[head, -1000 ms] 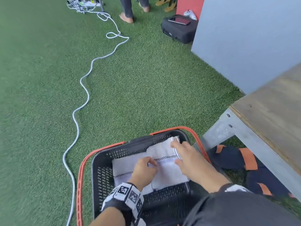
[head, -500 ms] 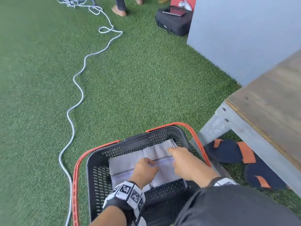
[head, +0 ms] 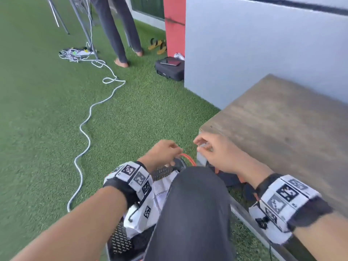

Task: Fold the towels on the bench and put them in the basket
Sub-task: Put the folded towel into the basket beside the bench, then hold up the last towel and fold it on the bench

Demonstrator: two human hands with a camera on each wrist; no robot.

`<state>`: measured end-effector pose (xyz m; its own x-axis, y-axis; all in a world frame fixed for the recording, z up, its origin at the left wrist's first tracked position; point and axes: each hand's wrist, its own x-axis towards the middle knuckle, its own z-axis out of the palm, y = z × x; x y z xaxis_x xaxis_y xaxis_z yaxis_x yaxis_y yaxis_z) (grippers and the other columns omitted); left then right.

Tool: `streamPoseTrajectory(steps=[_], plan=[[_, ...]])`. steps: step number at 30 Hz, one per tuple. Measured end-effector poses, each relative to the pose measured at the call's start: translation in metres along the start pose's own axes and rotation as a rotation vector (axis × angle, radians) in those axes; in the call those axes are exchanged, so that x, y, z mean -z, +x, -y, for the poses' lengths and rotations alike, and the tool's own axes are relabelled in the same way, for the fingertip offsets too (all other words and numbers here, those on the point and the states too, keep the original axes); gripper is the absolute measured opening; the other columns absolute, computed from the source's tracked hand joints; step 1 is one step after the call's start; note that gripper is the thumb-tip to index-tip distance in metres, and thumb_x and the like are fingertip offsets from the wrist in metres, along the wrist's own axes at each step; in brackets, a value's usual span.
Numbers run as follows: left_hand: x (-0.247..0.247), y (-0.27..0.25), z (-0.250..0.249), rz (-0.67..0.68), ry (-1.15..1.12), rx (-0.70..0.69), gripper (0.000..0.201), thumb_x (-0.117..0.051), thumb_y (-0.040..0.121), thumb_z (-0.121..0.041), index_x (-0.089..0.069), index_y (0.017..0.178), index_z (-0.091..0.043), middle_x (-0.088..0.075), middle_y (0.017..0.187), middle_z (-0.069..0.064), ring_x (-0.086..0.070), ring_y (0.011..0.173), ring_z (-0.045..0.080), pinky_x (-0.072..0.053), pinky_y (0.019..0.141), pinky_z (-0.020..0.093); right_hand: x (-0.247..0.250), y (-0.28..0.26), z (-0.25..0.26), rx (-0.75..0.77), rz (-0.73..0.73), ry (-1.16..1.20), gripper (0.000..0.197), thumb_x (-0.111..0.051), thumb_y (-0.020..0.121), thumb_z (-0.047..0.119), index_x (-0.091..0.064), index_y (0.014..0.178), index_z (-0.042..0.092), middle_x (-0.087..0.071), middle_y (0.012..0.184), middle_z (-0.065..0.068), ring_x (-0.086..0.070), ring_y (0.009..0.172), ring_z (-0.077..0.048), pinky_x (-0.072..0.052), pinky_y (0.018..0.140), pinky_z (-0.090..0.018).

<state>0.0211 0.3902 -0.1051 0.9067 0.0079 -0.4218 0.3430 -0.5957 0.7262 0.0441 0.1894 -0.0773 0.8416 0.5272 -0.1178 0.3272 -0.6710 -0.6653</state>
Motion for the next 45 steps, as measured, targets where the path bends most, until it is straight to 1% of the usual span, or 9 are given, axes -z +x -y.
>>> streamPoseTrajectory(steps=[6, 11, 19, 23, 28, 32, 35, 39, 45], plan=[[0.004, -0.045, -0.119, 0.040, 0.100, -0.279, 0.021, -0.054, 0.101, -0.026, -0.065, 0.108, -0.009, -0.072, 0.101, 0.005, -0.067, 0.077, 0.016, -0.055, 0.065, 0.024, 0.087, -0.083, 0.016, -0.080, -0.150, -0.048, 0.013, -0.053, 0.100, 0.023, -0.061, 0.109, 0.029, -0.065, 0.099, 0.012, -0.060, 0.082, 0.009, -0.038, 0.064, -0.010], [-0.041, -0.071, -0.213, 0.150, 0.152, -0.458, 0.020, -0.059, 0.096, -0.024, -0.067, 0.103, -0.007, -0.075, 0.099, 0.009, -0.069, 0.075, 0.023, -0.053, 0.070, 0.032, 0.141, -0.167, 0.005, -0.168, -0.293, -0.085, 0.013, -0.056, 0.099, 0.023, -0.065, 0.108, 0.025, -0.069, 0.107, 0.008, -0.065, 0.097, -0.013, -0.046, 0.076, -0.022], [-0.201, -0.102, -0.324, 0.379, 0.385, -0.718, 0.024, -0.062, 0.094, -0.031, -0.071, 0.090, -0.009, -0.073, 0.086, 0.010, -0.069, 0.073, 0.027, -0.054, 0.067, 0.032, 0.172, -0.323, -0.077, -0.439, -0.563, -0.031, 0.006, -0.060, 0.096, 0.018, -0.065, 0.097, 0.021, -0.064, 0.091, 0.005, -0.060, 0.084, -0.016, -0.038, 0.065, -0.003], [-0.310, -0.125, -0.354, 0.493, 0.527, -0.839, 0.023, -0.064, 0.093, -0.037, -0.068, 0.086, -0.016, -0.065, 0.078, -0.002, -0.059, 0.072, 0.015, -0.044, 0.061, 0.028, 0.174, -0.417, -0.131, -0.686, -0.629, 0.033, 0.012, -0.058, 0.096, 0.022, -0.066, 0.103, 0.017, -0.065, 0.100, 0.001, -0.062, 0.091, -0.019, -0.044, 0.071, -0.018], [-0.437, -0.157, -0.373, 0.668, 0.627, -0.907, 0.026, -0.060, 0.096, -0.034, -0.066, 0.112, -0.015, -0.064, 0.117, 0.002, -0.060, 0.109, 0.020, -0.044, 0.087, 0.029, 0.162, -0.522, -0.183, -0.960, -0.672, 0.036, 0.023, -0.054, 0.097, 0.033, -0.058, 0.118, 0.025, -0.059, 0.119, 0.002, -0.059, 0.101, -0.018, -0.050, 0.088, -0.036], [-0.518, -0.173, -0.377, 0.699, 0.621, -0.999, 0.032, -0.058, 0.096, -0.029, -0.058, 0.126, -0.019, -0.046, 0.137, 0.005, -0.049, 0.126, 0.025, -0.038, 0.103, 0.033, 0.146, -0.573, -0.215, -1.114, -0.580, -0.071, 0.043, -0.053, 0.096, 0.032, -0.048, 0.137, 0.020, -0.045, 0.139, -0.002, -0.044, 0.129, -0.025, -0.039, 0.107, -0.040], [-0.565, -0.184, -0.380, 0.734, 0.682, -1.112, 0.052, -0.045, 0.088, -0.027, -0.047, 0.140, -0.021, -0.035, 0.151, 0.001, -0.039, 0.134, 0.031, -0.033, 0.111, 0.045, 0.154, -0.582, -0.227, -1.121, -0.516, -0.036, 0.042, -0.050, 0.096, 0.027, -0.048, 0.137, 0.021, -0.045, 0.141, -0.004, -0.046, 0.124, -0.028, -0.043, 0.104, -0.042], [-0.593, -0.190, -0.374, 0.613, 0.911, -1.302, 0.075, -0.022, 0.073, -0.045, -0.042, 0.142, -0.026, -0.033, 0.153, -0.009, -0.035, 0.127, 0.027, -0.043, 0.100, 0.049, 0.170, -0.585, -0.232, -1.148, -0.550, -0.034, 0.028, -0.045, 0.095, 0.016, -0.060, 0.118, 0.014, -0.064, 0.117, -0.009, -0.061, 0.102, -0.029, -0.052, 0.089, -0.044], [-0.591, -0.197, -0.376, 0.395, 0.759, -1.308, 0.014, -0.051, 0.093, -0.024, -0.063, 0.094, -0.018, -0.055, 0.112, -0.002, -0.046, 0.109, 0.023, -0.041, 0.070, 0.036, 0.173, -0.583, -0.233, -1.204, -0.534, -0.075, 0.021, -0.047, 0.092, 0.018, -0.056, 0.111, 0.019, -0.060, 0.110, -0.007, -0.060, 0.098, -0.030, -0.053, 0.083, -0.044]])
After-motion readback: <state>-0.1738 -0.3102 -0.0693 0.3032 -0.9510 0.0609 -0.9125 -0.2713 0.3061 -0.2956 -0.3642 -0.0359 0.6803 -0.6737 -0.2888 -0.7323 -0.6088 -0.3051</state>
